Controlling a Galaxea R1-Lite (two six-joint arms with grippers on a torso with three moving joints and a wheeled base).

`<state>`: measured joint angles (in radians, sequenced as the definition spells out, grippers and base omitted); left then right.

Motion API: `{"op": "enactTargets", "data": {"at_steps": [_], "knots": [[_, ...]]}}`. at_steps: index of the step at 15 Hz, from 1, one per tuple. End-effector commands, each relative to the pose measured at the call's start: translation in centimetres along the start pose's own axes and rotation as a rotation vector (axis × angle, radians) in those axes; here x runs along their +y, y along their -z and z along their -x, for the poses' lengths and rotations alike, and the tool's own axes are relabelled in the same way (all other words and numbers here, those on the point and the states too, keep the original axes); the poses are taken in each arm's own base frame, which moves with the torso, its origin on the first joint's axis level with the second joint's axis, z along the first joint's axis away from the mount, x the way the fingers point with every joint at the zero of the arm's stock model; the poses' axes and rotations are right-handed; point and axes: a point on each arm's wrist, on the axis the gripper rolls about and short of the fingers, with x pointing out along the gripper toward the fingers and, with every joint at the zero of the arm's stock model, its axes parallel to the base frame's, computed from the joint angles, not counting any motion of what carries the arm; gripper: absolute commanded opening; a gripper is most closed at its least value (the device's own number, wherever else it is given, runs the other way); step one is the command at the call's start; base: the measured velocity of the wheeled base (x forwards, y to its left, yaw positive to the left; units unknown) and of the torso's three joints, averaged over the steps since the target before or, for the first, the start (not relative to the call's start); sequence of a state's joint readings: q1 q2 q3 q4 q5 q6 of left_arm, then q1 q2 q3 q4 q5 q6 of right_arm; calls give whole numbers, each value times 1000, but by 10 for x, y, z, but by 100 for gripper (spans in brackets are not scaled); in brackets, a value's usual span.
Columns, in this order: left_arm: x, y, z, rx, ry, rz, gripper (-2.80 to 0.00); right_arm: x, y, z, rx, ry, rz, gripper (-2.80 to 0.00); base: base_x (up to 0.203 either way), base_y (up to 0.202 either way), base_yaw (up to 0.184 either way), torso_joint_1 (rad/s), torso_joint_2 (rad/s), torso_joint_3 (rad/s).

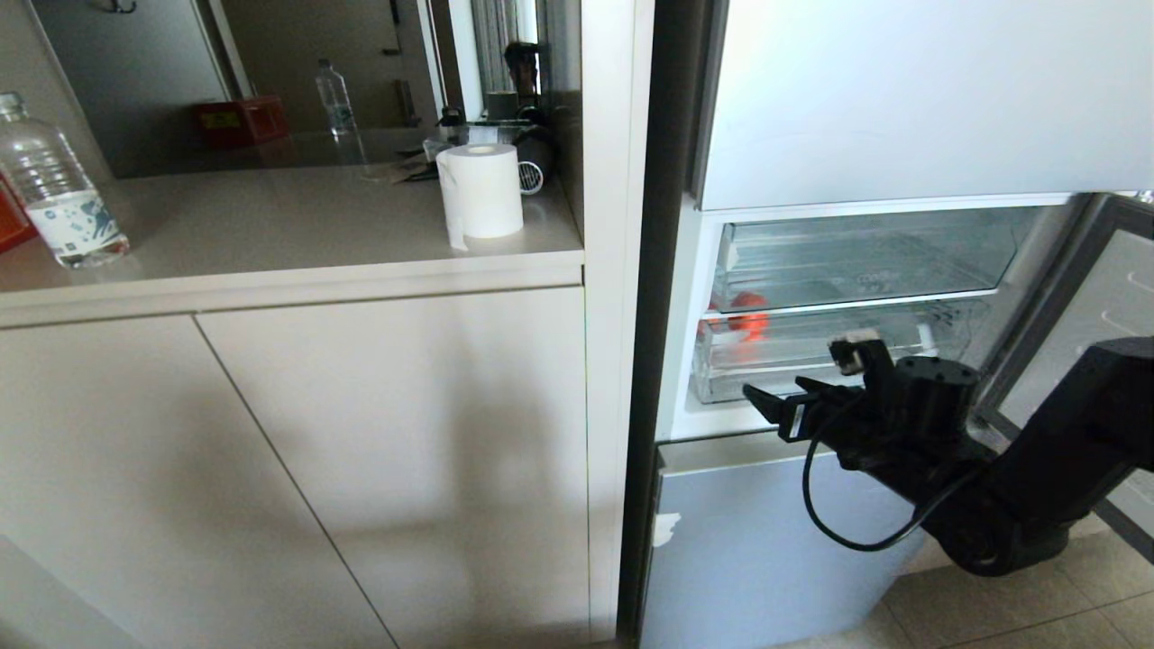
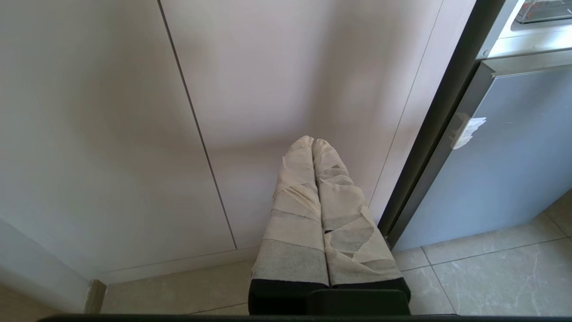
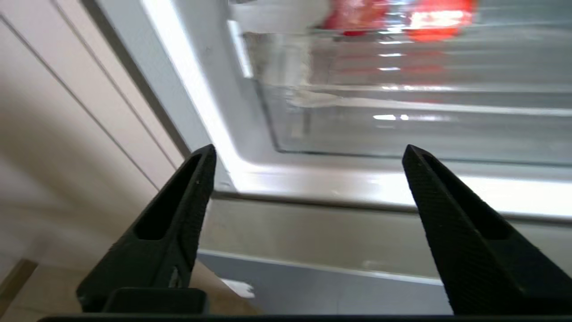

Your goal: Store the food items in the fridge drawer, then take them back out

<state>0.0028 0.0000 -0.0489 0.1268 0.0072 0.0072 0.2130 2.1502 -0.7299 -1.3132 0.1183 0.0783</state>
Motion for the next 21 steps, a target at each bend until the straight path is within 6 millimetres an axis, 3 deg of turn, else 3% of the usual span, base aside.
{"op": "enactTargets", "data": {"at_steps": [1, 8, 21], "knots": [[0, 0, 0, 0, -1, 0, -280, 3, 8, -15, -6, -13, 3, 0, 0, 0, 0, 0, 0, 0], [0, 0, 0, 0, -1, 1, -280, 10, 10, -49, -72, 25, 21, 0, 0, 0, 0, 0, 0, 0], [0, 0, 0, 0, -1, 1, -280, 11, 3, -90, -140, 83, 23, 0, 0, 0, 0, 0, 0, 0]]}}
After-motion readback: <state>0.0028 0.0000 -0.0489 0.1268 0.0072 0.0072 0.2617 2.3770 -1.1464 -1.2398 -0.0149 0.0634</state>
